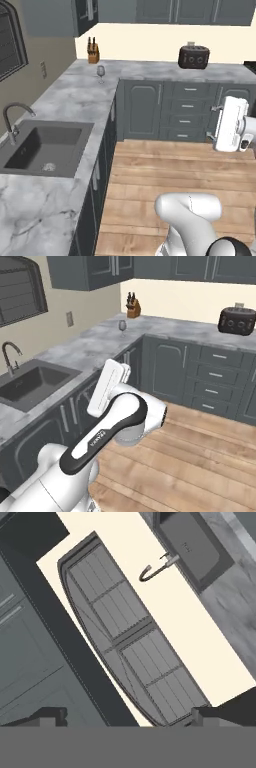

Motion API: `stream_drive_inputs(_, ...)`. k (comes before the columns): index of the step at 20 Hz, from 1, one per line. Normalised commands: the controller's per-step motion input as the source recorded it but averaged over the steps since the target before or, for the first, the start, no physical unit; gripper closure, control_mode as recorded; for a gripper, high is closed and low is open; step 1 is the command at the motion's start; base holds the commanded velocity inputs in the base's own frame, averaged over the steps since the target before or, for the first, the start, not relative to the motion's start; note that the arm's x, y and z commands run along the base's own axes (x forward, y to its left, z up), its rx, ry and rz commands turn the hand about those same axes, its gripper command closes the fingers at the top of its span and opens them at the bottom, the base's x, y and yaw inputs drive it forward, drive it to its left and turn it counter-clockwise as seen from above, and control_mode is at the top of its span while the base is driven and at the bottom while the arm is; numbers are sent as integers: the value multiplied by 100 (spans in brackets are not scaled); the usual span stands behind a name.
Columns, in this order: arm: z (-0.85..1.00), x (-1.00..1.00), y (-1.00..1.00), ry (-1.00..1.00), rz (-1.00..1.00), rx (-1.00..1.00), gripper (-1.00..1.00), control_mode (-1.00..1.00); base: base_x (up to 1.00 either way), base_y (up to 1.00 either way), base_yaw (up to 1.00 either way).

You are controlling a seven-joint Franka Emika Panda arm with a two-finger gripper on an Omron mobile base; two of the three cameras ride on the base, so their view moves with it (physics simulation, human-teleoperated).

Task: Retrieve the wine glasses from the counter and place one next to each plate.

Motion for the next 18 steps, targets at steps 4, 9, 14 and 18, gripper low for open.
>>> stream_drive_inputs(4, 0, 0, 0, 0, 0, 0, -100, 100, 100, -2, 3)
stream_drive_inputs(9, 0, 0, 0, 0, 0, 0, -100, 100, 100, -13, 10)
stream_drive_inputs(14, 0, 0, 0, 0, 0, 0, -100, 100, 100, 0, 1)
stream_drive_inputs(18, 0, 0, 0, 0, 0, 0, -100, 100, 100, 18, 0)
